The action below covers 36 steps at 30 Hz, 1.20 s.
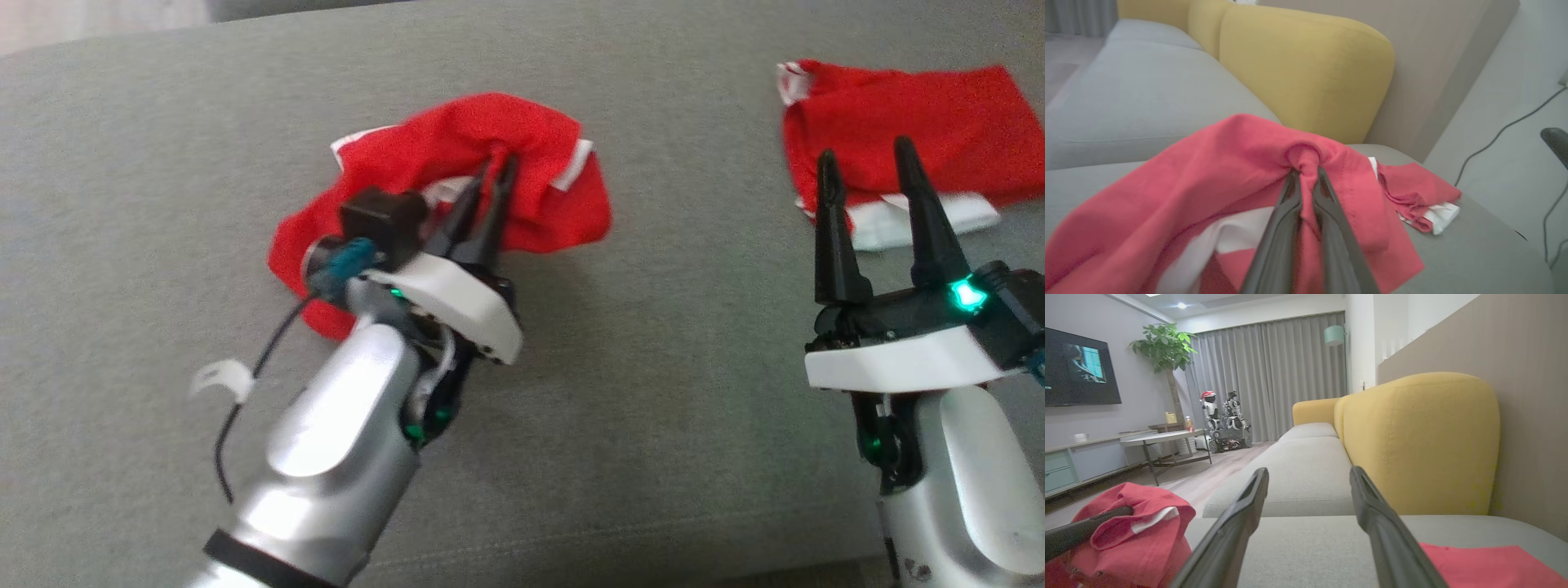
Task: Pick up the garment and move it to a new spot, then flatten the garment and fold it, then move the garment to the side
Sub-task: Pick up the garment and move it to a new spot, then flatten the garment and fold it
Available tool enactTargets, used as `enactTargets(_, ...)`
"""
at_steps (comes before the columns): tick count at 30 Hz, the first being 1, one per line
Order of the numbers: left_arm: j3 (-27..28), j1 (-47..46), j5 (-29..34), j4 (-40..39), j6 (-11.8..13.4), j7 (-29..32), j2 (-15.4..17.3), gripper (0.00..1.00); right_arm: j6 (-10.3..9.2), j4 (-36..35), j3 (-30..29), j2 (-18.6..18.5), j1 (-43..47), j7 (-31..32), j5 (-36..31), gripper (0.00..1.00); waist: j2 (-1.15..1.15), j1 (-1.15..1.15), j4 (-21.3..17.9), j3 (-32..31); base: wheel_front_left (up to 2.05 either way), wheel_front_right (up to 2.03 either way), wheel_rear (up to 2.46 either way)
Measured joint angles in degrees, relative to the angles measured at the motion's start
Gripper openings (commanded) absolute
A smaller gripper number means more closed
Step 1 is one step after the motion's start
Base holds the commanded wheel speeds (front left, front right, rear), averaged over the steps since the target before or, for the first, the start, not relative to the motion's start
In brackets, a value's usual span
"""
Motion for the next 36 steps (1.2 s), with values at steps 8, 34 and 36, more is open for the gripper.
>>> enactTargets(8,-11.7,-3.9,-8.1,3.0,3.4,-1.8,0.0,1.00,0.00,2.6,-0.1,0.7,-0.4,-0.5,0.5,1.00,0.00,0.00,-4.4,1.8,0.00,0.00,0.00)
enactTargets(34,16.3,23.1,1.0,-8.6,-1.0,-3.1,4.8,1.00,0.00,8.7,0.1,0.1,4.3,-0.4,1.0,1.00,0.00,0.00,10.2,-4.1,0.00,0.00,0.00)
enactTargets(36,17.3,23.4,2.1,-8.9,-1.9,-3.1,3.7,1.00,0.00,8.7,0.7,0.0,4.3,0.2,1.0,1.00,0.00,0.00,10.8,-4.4,0.00,0.00,0.00)
